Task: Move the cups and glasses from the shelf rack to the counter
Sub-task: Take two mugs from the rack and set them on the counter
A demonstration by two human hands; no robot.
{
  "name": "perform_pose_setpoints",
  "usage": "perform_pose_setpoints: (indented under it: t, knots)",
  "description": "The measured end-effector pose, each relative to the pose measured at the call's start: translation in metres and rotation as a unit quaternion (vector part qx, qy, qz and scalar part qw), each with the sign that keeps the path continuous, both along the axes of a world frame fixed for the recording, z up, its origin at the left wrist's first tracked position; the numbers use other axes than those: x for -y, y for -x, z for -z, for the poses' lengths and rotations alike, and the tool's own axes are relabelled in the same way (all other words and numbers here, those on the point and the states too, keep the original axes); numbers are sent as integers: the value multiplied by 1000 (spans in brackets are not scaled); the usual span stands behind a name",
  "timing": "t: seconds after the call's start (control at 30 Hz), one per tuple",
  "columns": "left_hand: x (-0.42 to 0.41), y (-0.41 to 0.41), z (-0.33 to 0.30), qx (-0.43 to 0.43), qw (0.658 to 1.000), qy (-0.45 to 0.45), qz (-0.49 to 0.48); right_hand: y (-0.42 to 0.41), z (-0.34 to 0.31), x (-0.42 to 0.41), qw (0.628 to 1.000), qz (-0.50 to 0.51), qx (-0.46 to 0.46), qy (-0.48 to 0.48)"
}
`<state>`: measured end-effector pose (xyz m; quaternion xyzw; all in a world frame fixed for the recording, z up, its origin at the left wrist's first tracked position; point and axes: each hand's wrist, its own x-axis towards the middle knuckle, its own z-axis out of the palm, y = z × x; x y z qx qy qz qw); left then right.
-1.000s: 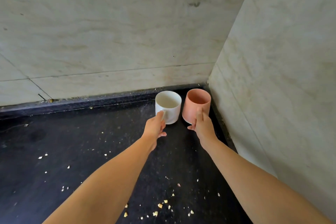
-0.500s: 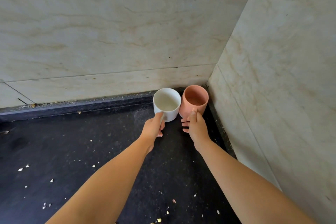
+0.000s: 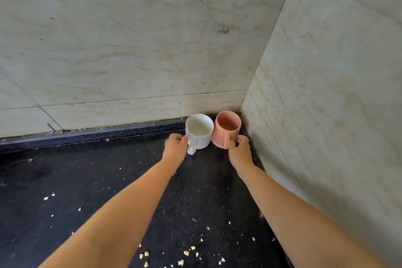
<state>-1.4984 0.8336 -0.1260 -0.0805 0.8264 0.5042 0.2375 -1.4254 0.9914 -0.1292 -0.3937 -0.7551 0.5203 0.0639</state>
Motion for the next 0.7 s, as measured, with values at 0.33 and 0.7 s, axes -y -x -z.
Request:
perform_pose_setpoints:
  t: [0.33,0.7]
  knots:
    - [58,-49,-58,-303,896,247,211,-34,-70,51,828,-283,-23,-483]
    - [179,-98,-89,-289,884,350,112,-33,-92,141,733,-446,-10,-513]
